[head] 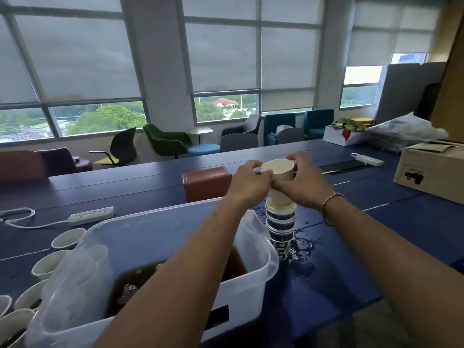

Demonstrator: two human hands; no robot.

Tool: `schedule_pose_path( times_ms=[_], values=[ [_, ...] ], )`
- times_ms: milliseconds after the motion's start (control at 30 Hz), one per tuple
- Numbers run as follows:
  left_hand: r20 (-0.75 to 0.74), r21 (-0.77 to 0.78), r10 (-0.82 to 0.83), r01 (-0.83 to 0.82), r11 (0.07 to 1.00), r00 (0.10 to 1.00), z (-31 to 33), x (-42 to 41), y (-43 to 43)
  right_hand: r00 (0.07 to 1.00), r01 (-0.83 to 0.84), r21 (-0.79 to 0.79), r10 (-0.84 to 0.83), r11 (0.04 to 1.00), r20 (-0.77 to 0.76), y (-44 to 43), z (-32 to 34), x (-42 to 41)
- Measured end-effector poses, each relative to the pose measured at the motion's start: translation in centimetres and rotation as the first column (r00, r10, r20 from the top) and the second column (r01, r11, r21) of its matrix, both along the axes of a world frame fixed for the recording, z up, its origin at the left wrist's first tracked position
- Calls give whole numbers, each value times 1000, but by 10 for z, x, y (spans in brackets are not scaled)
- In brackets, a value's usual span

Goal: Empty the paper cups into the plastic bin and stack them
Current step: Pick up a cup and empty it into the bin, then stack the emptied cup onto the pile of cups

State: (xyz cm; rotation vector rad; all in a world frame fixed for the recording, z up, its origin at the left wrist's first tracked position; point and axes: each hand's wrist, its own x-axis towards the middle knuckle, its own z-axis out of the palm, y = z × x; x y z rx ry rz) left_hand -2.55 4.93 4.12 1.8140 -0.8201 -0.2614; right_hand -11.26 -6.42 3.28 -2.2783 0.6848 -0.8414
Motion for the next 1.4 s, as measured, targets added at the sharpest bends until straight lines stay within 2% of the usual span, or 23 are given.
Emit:
schedule_pose_path(
  times_ms=[167,267,333,433,533,700,800,900,1067,1167,1300,1400],
  values=[
    [91,112,34,-44,993,995,-13,5,3,971,-5,65,20,998,-237,-6,-19,-4],
    [113,112,41,-54,992,993,-9,15,16,981,46,2,-45,999,-186,-3,-12,1],
    [146,98,67,-81,992,987,-3,28,28,988,23,-38,-29,999,-151,10,-3,15],
    [198,86,140,-159,983,970,5,50,54,983,-123,-88,109,989,-148,43,8,50],
    [221,104,219,-247,964,950,6,84,91,940,-311,-151,280,938,-196,89,13,93],
    [283,169,340,-396,903,897,2,138,171,794,-583,-162,516,796,-321,163,8,167],
    [331,211,449,-529,822,830,-7,169,226,713,-670,-130,584,731,-389,207,2,209],
    [315,244,537,-614,751,782,-22,197,272,641,-733,-119,621,670,-451,248,-3,243],
    [260,296,612,-665,685,747,-50,225,318,485,-817,-77,608,572,-628,302,-12,289],
    [268,329,642,-695,639,718,-69,246,334,439,-828,-69,566,557,-698,318,-23,317],
    [276,401,701,-741,538,658,-94,278,349,352,-856,-100,432,507,-830,330,-40,347],
    [279,519,693,-712,473,664,-108,297,350,259,-883,-80,338,463,-905,336,-47,360]
  ],
)
